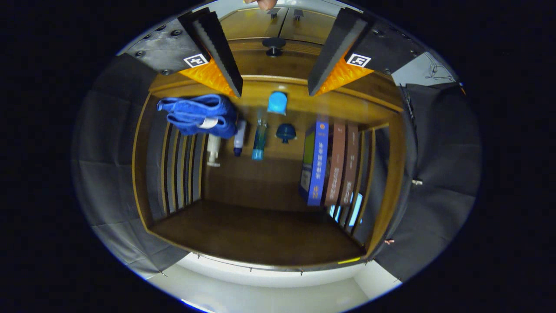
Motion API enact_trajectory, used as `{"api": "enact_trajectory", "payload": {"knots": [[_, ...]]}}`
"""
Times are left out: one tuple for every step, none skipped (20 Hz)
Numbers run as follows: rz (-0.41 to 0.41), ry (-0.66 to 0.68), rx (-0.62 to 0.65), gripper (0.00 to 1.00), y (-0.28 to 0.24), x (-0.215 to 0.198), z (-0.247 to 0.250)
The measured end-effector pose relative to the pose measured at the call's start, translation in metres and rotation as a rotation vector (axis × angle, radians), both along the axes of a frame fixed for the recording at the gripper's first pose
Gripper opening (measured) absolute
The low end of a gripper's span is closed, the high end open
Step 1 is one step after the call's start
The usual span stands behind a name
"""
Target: Pull open the drawer, take out the items inside it, and place them on the countertop above the cabinet.
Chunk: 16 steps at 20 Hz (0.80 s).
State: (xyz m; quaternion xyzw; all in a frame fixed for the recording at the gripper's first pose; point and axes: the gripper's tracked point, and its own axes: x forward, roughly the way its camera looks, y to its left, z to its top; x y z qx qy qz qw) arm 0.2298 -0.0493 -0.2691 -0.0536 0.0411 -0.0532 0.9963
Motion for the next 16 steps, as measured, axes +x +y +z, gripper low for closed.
{"api": "enact_trajectory", "payload": {"knots": [[0.01,-0.02,0.005,0.99,0.004,-0.009,0.02],[0.018,-0.043,0.01,0.99,0.009,-0.018,0.042],[0.028,-0.064,0.016,0.99,0.014,-0.027,0.063],[0.033,-0.084,0.022,0.99,0.018,-0.037,0.082],[0.032,-0.099,0.029,0.99,0.021,-0.047,0.1],[0.031,-0.109,0.05,0.99,0.024,-0.057,0.116],[0.045,-0.12,0.075,0.99,0.032,-0.066,0.132],[0.053,-0.125,0.087,0.99,0.037,-0.075,0.148],[0.058,-0.123,0.087,0.99,0.038,-0.083,0.161],[0.059,-0.117,0.084,0.98,0.039,-0.091,0.173],[0.056,-0.109,0.088,0.99,0.042,-0.1,0.183],[0.057,-0.105,0.101,0.99,0.045,-0.108,0.193],[0.057,-0.104,0.114,0.99,0.049,-0.116,0.203],[0.059,-0.108,0.123,0.99,0.05,-0.125,0.215],[0.058,-0.109,0.133,0.99,0.05,-0.132,0.226],[0.057,-0.11,0.144,0.99,0.051,-0.138,0.236]]}}
